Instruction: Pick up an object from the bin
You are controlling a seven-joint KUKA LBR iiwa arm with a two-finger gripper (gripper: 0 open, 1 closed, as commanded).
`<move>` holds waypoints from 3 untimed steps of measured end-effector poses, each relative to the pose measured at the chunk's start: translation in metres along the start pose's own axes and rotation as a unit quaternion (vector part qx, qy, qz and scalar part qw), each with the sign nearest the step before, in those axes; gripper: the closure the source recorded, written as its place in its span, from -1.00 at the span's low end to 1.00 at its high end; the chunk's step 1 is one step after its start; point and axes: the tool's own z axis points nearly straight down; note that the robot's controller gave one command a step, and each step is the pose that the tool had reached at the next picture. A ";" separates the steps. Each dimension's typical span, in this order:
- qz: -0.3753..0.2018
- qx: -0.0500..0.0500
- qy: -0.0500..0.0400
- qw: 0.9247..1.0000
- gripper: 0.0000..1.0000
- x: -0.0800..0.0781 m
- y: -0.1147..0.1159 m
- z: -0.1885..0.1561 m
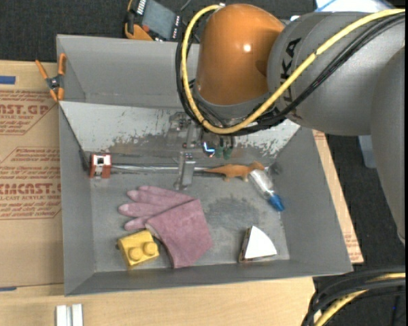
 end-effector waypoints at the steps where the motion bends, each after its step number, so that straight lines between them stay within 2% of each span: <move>1: 0.000 0.000 0.000 1.000 -1.00 0.000 0.000 0.000; 2: -0.062 0.000 -0.001 0.998 -1.00 0.003 -0.023 0.053; 3: -0.088 0.000 -0.004 0.996 1.00 0.006 -0.024 0.045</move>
Offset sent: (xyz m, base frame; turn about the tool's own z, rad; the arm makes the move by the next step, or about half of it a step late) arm -0.0032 -0.0242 -0.0537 -0.1260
